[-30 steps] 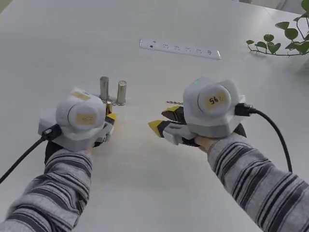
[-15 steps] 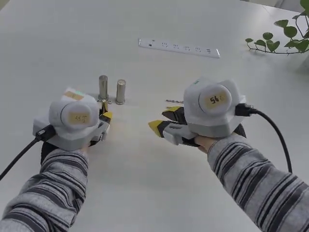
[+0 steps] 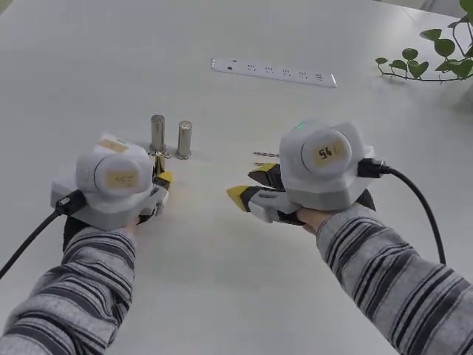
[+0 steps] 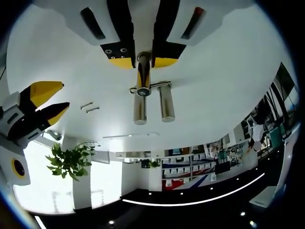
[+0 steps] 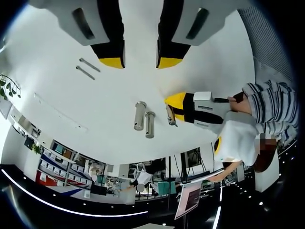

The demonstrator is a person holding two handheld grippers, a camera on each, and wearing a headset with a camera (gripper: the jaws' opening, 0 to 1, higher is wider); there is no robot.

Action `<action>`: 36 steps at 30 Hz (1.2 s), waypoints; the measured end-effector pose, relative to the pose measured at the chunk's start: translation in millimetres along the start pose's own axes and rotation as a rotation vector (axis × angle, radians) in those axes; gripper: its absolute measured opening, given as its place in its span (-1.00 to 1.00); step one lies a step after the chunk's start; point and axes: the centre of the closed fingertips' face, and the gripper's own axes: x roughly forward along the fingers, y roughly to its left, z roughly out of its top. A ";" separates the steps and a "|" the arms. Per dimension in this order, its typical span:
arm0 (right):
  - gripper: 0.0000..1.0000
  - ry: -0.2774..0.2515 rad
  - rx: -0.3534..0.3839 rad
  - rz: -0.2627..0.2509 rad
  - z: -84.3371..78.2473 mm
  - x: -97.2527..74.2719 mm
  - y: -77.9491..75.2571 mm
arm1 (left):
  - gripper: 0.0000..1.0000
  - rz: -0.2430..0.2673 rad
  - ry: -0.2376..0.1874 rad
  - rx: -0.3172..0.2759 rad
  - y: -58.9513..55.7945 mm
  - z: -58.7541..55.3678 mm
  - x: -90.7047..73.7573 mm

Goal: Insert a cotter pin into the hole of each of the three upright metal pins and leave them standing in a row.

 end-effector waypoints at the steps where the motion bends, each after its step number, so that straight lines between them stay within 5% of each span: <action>1: -0.56 -0.001 0.000 0.000 0.2 0.0 -0.2 | -0.76 0.000 0.003 -0.002 -0.2 -0.7 0.0; 11: -0.51 -0.046 0.018 0.008 14.3 3.6 -8.5 | -0.27 -0.023 -0.025 -0.057 1.2 8.6 -5.2; 17: -0.51 -0.095 0.016 0.020 32.3 11.3 -10.6 | 0.09 -0.027 -0.056 -0.031 0.8 21.9 -10.8; 25: -0.51 -0.160 0.035 0.065 64.0 34.6 -19.1 | 0.28 -0.041 -0.057 -0.022 1.5 28.1 -18.3; 30: -0.47 -0.196 0.055 0.101 78.7 47.0 -12.8 | 0.41 -0.055 -0.101 -0.085 2.8 42.0 -26.5; 36: -0.46 -0.191 0.069 0.126 85.3 64.6 -13.1 | 0.48 -0.045 -0.096 -0.028 5.9 45.0 -40.0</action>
